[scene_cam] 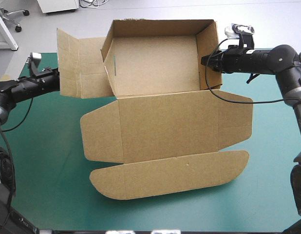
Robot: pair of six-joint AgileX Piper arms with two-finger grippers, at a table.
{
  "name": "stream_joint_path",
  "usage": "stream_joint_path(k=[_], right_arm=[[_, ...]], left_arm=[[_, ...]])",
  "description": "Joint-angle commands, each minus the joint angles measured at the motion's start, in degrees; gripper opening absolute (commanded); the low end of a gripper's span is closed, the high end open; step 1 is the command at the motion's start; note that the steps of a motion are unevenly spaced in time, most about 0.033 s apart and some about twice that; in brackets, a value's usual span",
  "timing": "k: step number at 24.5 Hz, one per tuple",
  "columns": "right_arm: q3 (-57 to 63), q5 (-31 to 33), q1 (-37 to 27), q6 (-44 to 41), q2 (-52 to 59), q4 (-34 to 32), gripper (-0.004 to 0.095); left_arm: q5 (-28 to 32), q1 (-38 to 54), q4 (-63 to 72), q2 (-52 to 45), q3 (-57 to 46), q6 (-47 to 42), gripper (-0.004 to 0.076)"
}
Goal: Fold the box
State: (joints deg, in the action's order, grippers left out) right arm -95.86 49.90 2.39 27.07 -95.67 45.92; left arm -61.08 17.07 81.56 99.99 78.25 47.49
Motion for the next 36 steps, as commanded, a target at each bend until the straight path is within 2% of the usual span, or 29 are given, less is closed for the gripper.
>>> stream_joint_path(k=[1,6,16,22,33,36], right_arm=[[-1.63,-3.17,0.31,-0.97,0.69,3.24,-0.0031],[-1.63,-3.02,0.31,-3.47,-1.54,-1.29,-0.0031],[-1.63,-5.76,0.31,-4.57,-2.16,-1.88,-0.003],[-1.63,-5.14,0.31,-6.72,-2.25,-5.3,-0.003],[-1.63,-4.31,0.4,-8.11,-2.25,-5.95,-0.0026],[-1.63,-4.3,1.91,-11.81,-2.25,-11.96,-0.0009]], left_arm=[[-2.16,-4.13,7.6,-2.7,1.58,1.88,0.0413],[-3.29,-7.04,9.35,-2.7,3.39,2.46,0.0413],[-1.88,-11.59,9.46,-2.7,4.14,2.46,0.0413],[-2.43,-13.17,9.43,-2.7,7.07,2.32,0.0412],[0.86,-16.53,2.25,-2.7,9.25,-3.55,0.0412],[3.75,-17.91,-5.21,-2.7,11.27,-8.13,0.0412]])
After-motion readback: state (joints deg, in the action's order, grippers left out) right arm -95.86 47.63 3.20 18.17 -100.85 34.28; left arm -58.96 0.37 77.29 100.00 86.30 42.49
